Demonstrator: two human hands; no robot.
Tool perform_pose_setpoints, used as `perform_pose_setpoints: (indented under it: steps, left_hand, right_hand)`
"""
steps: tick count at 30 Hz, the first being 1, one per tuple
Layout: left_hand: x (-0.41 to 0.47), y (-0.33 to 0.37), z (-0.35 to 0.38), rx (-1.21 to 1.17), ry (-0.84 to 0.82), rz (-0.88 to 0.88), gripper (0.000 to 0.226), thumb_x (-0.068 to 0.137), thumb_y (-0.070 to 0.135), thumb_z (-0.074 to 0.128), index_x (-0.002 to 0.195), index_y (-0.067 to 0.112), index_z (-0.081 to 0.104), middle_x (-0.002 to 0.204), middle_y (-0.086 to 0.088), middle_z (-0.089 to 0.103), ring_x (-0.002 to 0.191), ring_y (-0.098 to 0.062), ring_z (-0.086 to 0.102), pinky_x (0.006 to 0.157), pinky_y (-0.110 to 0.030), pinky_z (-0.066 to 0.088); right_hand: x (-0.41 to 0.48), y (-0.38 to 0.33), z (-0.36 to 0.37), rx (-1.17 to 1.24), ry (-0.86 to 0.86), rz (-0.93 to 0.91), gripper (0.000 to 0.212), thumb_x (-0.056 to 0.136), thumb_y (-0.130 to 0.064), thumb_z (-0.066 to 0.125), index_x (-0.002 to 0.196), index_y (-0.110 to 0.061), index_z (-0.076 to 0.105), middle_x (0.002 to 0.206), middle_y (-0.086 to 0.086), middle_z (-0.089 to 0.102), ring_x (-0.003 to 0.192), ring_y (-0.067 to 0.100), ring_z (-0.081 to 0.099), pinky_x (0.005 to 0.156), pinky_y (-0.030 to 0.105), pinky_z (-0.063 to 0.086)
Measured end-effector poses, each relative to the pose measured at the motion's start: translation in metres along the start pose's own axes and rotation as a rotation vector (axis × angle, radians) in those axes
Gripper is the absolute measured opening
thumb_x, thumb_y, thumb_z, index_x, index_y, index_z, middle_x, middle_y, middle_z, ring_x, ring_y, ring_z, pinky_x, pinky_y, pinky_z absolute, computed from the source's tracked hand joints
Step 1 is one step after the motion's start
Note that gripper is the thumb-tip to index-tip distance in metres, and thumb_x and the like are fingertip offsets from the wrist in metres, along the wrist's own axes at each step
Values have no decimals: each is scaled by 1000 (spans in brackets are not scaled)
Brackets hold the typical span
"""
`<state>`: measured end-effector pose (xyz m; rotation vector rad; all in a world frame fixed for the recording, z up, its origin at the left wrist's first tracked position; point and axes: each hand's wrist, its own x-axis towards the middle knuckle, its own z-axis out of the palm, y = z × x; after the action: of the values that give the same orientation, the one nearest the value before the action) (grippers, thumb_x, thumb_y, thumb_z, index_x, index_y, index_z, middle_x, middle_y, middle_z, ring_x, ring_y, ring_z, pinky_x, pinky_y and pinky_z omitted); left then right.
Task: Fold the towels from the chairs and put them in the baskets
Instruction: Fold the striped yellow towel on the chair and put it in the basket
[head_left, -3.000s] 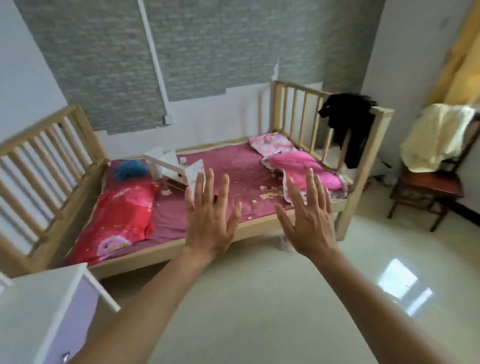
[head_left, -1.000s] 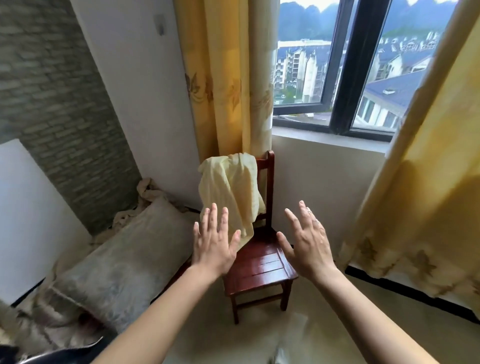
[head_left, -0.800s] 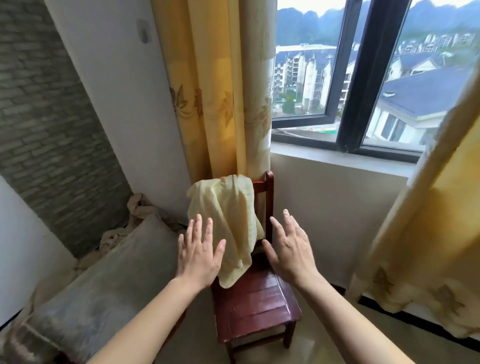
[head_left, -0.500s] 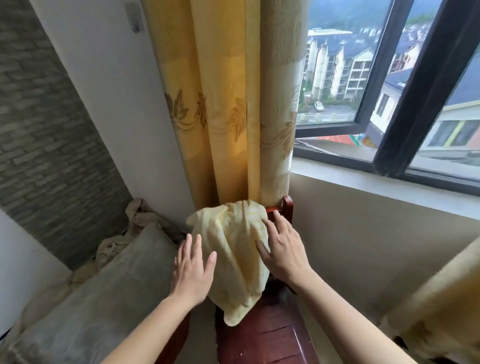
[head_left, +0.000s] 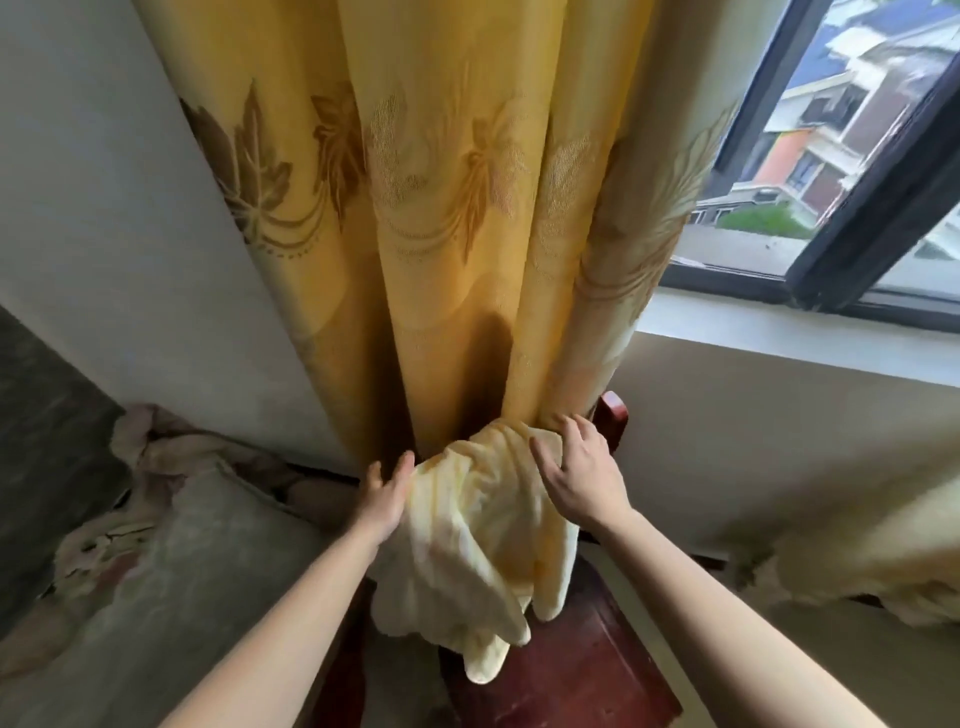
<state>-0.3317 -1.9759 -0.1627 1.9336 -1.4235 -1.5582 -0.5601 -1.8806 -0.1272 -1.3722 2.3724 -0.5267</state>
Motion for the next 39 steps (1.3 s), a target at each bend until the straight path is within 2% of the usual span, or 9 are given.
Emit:
perform_pose_setpoints:
  steps: [4,9,13,16,20,26,30,34,39]
  left_hand:
    - [13,-5,-4,-62,-260,-103,71,86,73,48,125,17,66,126,-7,65,114,-28,60,102,-39,46]
    - [16,-5,-2,261,32,89,56,94,60,44,97,12,73,99,-12,68,98,-30,62,81,-32,48]
    - [12,0,6,226,237,355,40,93,26,61,58,14,45,61,-7,52,72,-36,59,61,-38,38]
    - [-2,-1,15,201,340,440,32,93,20,62,66,14,46,67,-7,53,72,-36,59,60,-34,33]
    - [-26,-14,21,302,473,501,14,89,26,67,94,13,67,89,-8,56,83,-31,56,68,-34,44]
    - [-55,-39,33,398,405,392,54,85,21,71,136,24,52,119,-15,50,115,-32,47,96,-39,45]
    - [-98,-34,57,452,501,286,77,85,14,69,150,22,30,146,-19,28,131,-37,38,107,-44,36]
    - [-142,-13,94,931,483,487,103,84,25,71,154,31,-4,158,-11,-7,145,-40,12,115,-55,25]
    - [-162,25,147,1447,224,764,116,76,2,64,151,39,-17,157,-14,-29,145,-34,-27,118,-59,-1]
  right_hand:
    - [14,-7,19,-44,-61,187,67,97,-65,35,138,-13,46,132,16,57,120,37,53,97,45,45]
    - [10,-17,26,261,-108,288,65,97,-57,50,148,-18,41,139,10,58,126,33,54,100,38,43]
    - [-17,-4,24,484,-78,255,30,91,-43,66,116,-25,70,105,-6,73,104,18,66,85,29,50]
    - [-54,20,34,610,-263,340,16,88,-36,71,88,-21,75,83,-5,77,90,15,72,78,28,57]
    - [-97,62,58,676,-527,304,33,75,-43,76,99,-21,75,97,-5,78,96,13,73,94,42,55]
    - [-104,97,48,618,-490,162,11,89,-32,68,99,-31,74,98,-12,75,98,6,68,94,33,52]
    - [-90,121,13,500,-354,-88,26,91,-24,65,111,-40,72,110,-12,73,106,10,65,90,25,48]
    - [-81,141,-37,249,-318,-518,41,88,-28,44,117,-46,67,120,-20,63,102,4,60,75,16,40]
    - [-84,173,-69,-142,-283,-945,44,92,-10,49,118,-40,67,116,-9,65,83,26,68,65,39,54]
